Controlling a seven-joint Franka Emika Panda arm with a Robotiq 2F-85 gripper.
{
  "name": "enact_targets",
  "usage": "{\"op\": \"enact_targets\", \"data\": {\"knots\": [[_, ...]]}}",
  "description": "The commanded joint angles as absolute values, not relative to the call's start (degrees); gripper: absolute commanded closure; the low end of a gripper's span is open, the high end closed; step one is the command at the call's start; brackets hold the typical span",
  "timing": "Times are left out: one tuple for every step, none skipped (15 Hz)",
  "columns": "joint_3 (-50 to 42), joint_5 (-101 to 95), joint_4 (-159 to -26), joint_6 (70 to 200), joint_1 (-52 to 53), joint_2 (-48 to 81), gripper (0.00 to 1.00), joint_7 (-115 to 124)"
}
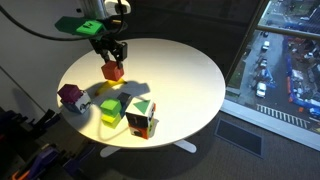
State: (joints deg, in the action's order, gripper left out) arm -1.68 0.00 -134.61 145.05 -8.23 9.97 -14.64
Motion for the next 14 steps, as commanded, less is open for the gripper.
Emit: {"op": "enact_targets", "data": {"knots": [[-3.25,-1.65,-135.37,142.38,-7.68,6.6,0.67,-13.91],[-3.52,-1.54,-135.39,142.0,-7.84,6.14,0.67,-14.13],[-3.77,-1.33,-135.45,141.84,-7.95,5.77,0.67,-14.34],[-4.04,-0.94,-135.53,141.76,-8.14,5.43,0.67,-14.74],[-4.32,-0.55,-135.62,141.8,-8.32,5.11,0.67,-15.08],[-4.65,-0.25,-135.74,142.04,-8.54,4.86,0.67,-15.63],[-4.98,0.09,-135.79,142.22,-8.74,4.74,0.67,-16.04],[-5.33,0.44,-135.75,142.22,-8.97,4.68,0.67,-16.42],[-5.68,0.74,-135.68,142.19,-9.27,4.61,0.67,-16.72],[-6.05,0.72,-135.63,142.31,-9.51,4.59,0.67,-16.74],[-6.45,0.63,-135.55,142.34,-9.83,4.57,0.67,-16.76],[-6.87,0.59,-135.53,142.4,-10.1,4.54,0.67,-16.81],[-7.35,0.5,-135.59,142.58,-10.4,4.44,0.67,-16.98],[-7.71,0.56,-135.7,142.95,-10.65,4.42,0.67,-17.24]]}}
